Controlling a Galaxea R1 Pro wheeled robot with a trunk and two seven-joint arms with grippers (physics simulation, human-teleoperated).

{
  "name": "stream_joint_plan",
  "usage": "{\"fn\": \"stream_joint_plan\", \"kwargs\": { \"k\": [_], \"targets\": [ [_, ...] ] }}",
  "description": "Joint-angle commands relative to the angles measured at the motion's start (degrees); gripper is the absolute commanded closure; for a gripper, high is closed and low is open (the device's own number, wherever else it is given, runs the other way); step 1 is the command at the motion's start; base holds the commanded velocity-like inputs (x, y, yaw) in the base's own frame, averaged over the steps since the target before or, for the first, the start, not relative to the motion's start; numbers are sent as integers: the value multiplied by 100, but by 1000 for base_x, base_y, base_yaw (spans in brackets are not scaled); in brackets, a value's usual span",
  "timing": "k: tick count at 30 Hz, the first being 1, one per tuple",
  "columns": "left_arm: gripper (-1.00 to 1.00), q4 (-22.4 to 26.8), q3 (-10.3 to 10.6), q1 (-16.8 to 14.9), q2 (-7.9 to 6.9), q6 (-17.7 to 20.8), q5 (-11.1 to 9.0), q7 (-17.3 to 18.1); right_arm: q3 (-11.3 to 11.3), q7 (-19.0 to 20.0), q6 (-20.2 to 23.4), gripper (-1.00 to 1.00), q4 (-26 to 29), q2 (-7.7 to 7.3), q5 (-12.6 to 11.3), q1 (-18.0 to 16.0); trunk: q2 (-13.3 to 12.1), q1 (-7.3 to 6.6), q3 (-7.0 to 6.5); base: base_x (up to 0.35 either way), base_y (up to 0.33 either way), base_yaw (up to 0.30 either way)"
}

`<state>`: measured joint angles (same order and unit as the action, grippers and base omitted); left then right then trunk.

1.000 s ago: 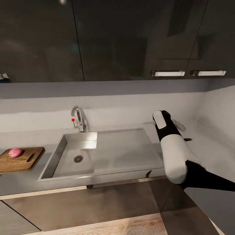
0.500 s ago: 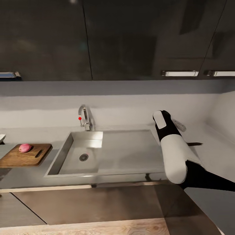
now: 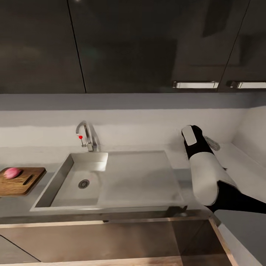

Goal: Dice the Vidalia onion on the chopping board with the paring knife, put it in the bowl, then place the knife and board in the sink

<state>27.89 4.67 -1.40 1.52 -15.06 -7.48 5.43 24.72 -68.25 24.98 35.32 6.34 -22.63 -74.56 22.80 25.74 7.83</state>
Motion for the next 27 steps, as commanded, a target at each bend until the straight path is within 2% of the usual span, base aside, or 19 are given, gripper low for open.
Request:
{"fn": "stream_joint_plan", "kwargs": {
  "k": [1, 4, 9, 24, 27],
  "targets": [
    [-100, -3, 17, -3, -3, -15, -60, 19, 80, -12, 64, -100, 10, -7, -4, -5, 12, 4, 12, 58, -72, 0],
    [-100, -3, 16, -1, -3, -15, -60, 19, 181, -6, 74, -100, 10, -22, -4, -5, 12, 4, 12, 25, -32, 0],
    [-100, 2, 16, -3, -3, -16, -60, 19, 202, -4, 80, -100, 10, -21, -5, -5, 12, 4, 12, 94, -6, 0],
    [-100, 10, 17, -2, -3, -16, -60, 19, 214, 4, 91, -100, -7, -27, 29, -5, 12, 4, 12, 278, -2, 0],
    [-100, 5, 19, -4, -8, -9, -62, 8, 221, -3, 88, -100, -8, -29, 30, -5, 12, 4, 12, 82, -13, 0]
  ]
}}
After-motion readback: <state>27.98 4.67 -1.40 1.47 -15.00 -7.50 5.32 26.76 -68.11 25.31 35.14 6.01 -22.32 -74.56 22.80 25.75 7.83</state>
